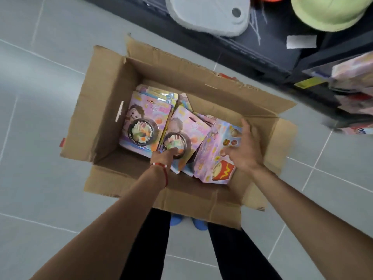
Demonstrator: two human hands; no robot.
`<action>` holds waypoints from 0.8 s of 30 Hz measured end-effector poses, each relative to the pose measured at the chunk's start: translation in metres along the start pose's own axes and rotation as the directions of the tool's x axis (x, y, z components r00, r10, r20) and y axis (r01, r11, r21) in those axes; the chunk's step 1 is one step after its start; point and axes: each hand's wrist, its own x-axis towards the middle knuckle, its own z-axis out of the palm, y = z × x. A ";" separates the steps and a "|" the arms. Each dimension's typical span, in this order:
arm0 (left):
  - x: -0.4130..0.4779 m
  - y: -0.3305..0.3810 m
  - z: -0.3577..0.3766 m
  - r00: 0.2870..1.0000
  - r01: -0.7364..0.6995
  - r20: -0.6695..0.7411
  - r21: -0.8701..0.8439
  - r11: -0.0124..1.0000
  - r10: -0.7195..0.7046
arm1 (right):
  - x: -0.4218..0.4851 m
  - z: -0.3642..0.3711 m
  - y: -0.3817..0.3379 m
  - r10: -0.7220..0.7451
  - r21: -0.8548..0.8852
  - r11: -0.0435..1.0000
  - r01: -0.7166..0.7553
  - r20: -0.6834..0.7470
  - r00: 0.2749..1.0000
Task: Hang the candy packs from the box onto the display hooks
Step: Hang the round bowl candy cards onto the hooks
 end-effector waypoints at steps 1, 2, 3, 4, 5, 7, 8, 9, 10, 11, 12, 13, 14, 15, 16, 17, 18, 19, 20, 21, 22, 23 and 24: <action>0.006 -0.002 0.008 1.000 0.004 -0.002 -0.002 1.000 -0.004 | 0.011 0.002 0.008 -0.030 -0.034 0.999 0.032 0.045 0.999; 0.010 -0.003 0.015 1.000 0.012 -0.010 0.011 1.000 -0.012 | 0.020 0.002 0.016 -0.054 -0.072 0.995 0.062 0.101 0.993; 0.016 -0.005 0.022 0.999 0.011 -0.031 0.029 1.000 -0.010 | 0.027 0.002 0.021 -0.071 -0.108 0.990 0.088 0.157 0.985; 0.025 -0.008 0.028 0.998 0.015 -0.064 0.048 0.999 -0.012 | 0.034 0.001 0.027 -0.084 -0.132 0.985 0.111 0.191 0.978; 0.032 -0.011 0.032 0.995 0.024 -0.099 0.078 0.997 -0.016 | 0.039 0.001 0.030 -0.120 -0.124 0.981 0.147 0.202 0.972; 0.036 -0.012 0.036 0.991 0.025 -0.137 0.136 0.990 -0.006 | 0.044 0.000 0.035 -0.163 -0.070 0.982 0.177 0.176 0.971; 0.037 -0.013 0.035 0.991 0.013 -0.137 0.135 0.991 0.006 | 0.044 0.000 0.037 -0.172 -0.053 0.982 0.182 0.160 0.972; 0.039 -0.014 0.033 0.992 0.011 -0.126 0.117 0.993 0.004 | 0.043 0.000 0.038 -0.177 -0.048 0.981 0.186 0.151 0.973; 0.039 -0.014 0.030 0.993 0.001 -0.116 0.090 0.996 0.010 | 0.040 0.000 0.038 -0.183 -0.057 0.980 0.192 0.142 0.973; 0.039 -0.014 0.027 0.993 -0.011 -0.114 0.064 0.998 0.018 | 0.037 -0.001 0.037 -0.199 -0.070 0.975 0.209 0.127 0.972; 0.038 -0.013 0.025 0.993 -0.019 -0.113 0.049 0.999 0.025 | 0.033 -0.003 0.036 -0.221 -0.084 0.969 0.230 0.110 0.969; 0.037 -0.012 0.025 0.994 -0.018 -0.110 0.035 0.999 0.022 | 0.029 -0.007 0.033 -0.247 -0.088 0.963 0.256 0.101 0.964; 0.035 -0.012 0.026 0.995 -0.017 -0.102 0.008 1.000 0.018 | 0.026 -0.012 0.031 -0.265 -0.085 0.958 0.274 0.102 0.959; 0.035 -0.014 0.028 0.996 -0.010 -0.089 -0.021 1.000 0.008 | 0.022 -0.016 0.030 -0.282 -0.086 0.953 0.291 0.109 0.953; 0.031 -0.014 0.030 0.997 -0.004 -0.080 -0.046 0.999 0.000 | 0.019 -0.022 0.029 -0.302 -0.098 0.944 0.314 0.119 0.946; 0.029 -0.018 0.032 0.997 0.005 -0.081 -0.067 0.998 -0.010 | 0.016 -0.027 0.028 -0.320 -0.120 0.935 0.335 0.132 0.938; 0.033 -0.025 0.034 0.996 0.019 -0.085 -0.096 0.995 -0.027 | 0.013 -0.032 0.027 -0.337 -0.135 0.924 0.357 0.148 0.930; 0.037 -0.030 0.036 0.995 0.022 -0.098 -0.123 0.992 -0.034 | 0.012 -0.037 0.027 -0.352 -0.139 0.916 0.376 0.170 0.920; 0.036 -0.032 0.036 0.993 0.027 -0.113 -0.151 0.988 -0.044 | 0.011 -0.041 0.027 -0.363 -0.136 0.909 0.393 0.203 0.909; 0.023 -0.026 0.035 0.990 0.024 -0.134 -0.183 0.983 -0.049 | 0.010 -0.046 0.026 -0.370 -0.131 0.904 0.408 0.242 0.897; 0.006 -0.016 0.035 0.985 0.020 -0.163 -0.217 0.976 -0.056 | 0.008 -0.049 0.027 -0.371 -0.126 0.900 0.417 0.276 0.886; -0.009 -0.007 0.034 0.981 0.008 -0.186 -0.245 0.970 -0.055 | 0.004 -0.053 0.027 -0.372 -0.118 0.900 0.420 0.296 0.880; -0.016 -0.002 0.033 0.977 -0.012 -0.210 -0.266 0.964 -0.046 | -0.001 -0.058 0.026 -0.375 -0.101 0.902 0.420 0.300 0.877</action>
